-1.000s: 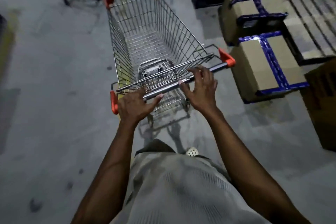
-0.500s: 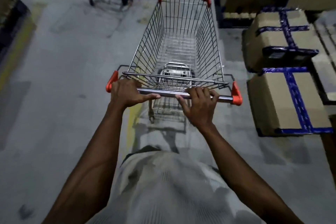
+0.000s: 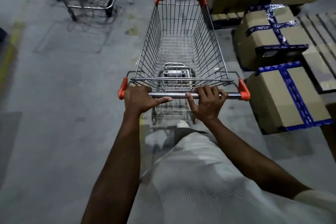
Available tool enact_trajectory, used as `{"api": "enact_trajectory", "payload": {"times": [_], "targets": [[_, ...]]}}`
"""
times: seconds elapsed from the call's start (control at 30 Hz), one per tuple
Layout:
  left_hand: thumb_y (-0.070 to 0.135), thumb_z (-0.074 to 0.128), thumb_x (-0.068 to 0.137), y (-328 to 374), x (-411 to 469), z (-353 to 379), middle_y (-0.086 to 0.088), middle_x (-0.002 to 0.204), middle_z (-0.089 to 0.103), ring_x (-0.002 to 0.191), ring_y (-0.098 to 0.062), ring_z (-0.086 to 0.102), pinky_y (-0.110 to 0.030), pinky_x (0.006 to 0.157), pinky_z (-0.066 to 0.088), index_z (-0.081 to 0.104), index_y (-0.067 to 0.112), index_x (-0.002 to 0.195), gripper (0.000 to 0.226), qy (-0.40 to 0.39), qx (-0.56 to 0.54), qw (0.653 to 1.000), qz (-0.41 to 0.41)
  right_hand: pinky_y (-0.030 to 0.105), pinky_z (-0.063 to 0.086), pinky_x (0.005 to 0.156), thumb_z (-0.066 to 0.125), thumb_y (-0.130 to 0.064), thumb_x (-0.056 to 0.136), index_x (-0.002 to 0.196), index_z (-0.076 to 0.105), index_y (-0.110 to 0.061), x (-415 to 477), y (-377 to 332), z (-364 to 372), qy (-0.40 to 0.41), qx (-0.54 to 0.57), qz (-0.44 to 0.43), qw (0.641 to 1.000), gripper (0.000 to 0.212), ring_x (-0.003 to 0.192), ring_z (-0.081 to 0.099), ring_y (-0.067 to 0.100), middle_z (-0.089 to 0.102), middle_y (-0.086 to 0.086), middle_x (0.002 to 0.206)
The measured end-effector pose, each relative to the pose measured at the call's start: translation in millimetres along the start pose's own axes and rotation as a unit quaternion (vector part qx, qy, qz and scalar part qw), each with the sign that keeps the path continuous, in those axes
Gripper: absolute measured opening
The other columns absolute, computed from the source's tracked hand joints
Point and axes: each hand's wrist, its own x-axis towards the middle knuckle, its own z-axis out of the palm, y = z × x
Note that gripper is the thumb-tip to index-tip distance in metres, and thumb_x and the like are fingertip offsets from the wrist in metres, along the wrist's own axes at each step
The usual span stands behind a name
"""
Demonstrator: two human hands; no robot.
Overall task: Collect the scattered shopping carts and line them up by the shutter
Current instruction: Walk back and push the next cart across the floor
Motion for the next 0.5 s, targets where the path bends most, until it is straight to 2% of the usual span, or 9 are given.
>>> {"api": "enact_trajectory", "payload": {"times": [0.07, 0.17, 0.27, 0.5], "targets": [[0.110, 0.032, 0.056, -2.3, 15.8, 0.1, 0.009, 0.059, 0.062, 0.073, -0.016, 0.069, -0.030, 0.086, 0.048, 0.072, 0.025, 0.069, 0.095, 0.012, 0.001, 1.000, -0.008, 0.046, 0.037, 0.086, 0.060, -0.060, 0.094, 0.086, 0.069, -0.023, 15.0, -1.0, 9.7, 0.007, 0.001, 0.004, 1.000, 0.039, 0.087, 0.059, 0.027, 0.066, -0.002, 0.086], [0.111, 0.029, 0.056, -5.6, 42.5, 0.3, 0.011, 0.052, 0.056, 0.060, -0.011, 0.061, -0.025, 0.068, 0.042, 0.069, 0.024, 0.062, 0.096, 0.038, 0.011, 0.999, -0.017, 0.046, 0.037, 0.084, 0.062, -0.059, 0.093, 0.083, 0.067, -0.022, 40.3, -0.1, 28.6, 0.023, 0.005, 0.002, 1.000, 0.038, 0.085, 0.059, 0.027, 0.066, -0.002, 0.084], [0.109, 0.032, 0.058, -9.2, 76.1, -1.2, 0.006, 0.055, 0.063, 0.059, -0.015, 0.063, -0.027, 0.069, 0.042, 0.071, 0.024, 0.063, 0.094, 0.072, 0.022, 0.997, -0.018, 0.046, 0.038, 0.083, 0.065, -0.060, 0.092, 0.083, 0.066, -0.022, 70.8, 5.2, 52.4, 0.021, 0.015, -0.022, 0.999, 0.038, 0.084, 0.057, 0.027, 0.064, -0.001, 0.083], [0.111, 0.026, 0.056, -13.8, 177.2, -8.5, 0.006, 0.056, 0.063, 0.063, -0.016, 0.066, -0.029, 0.075, 0.048, 0.073, 0.026, 0.066, 0.098, 0.081, 0.013, 0.995, -0.059, 0.046, 0.038, 0.084, 0.064, -0.070, 0.088, 0.087, 0.071, -0.024, 162.5, 25.7, 123.4, 0.018, 0.043, -0.076, 0.996, 0.047, 0.085, 0.059, 0.026, 0.066, -0.003, 0.085]]}}
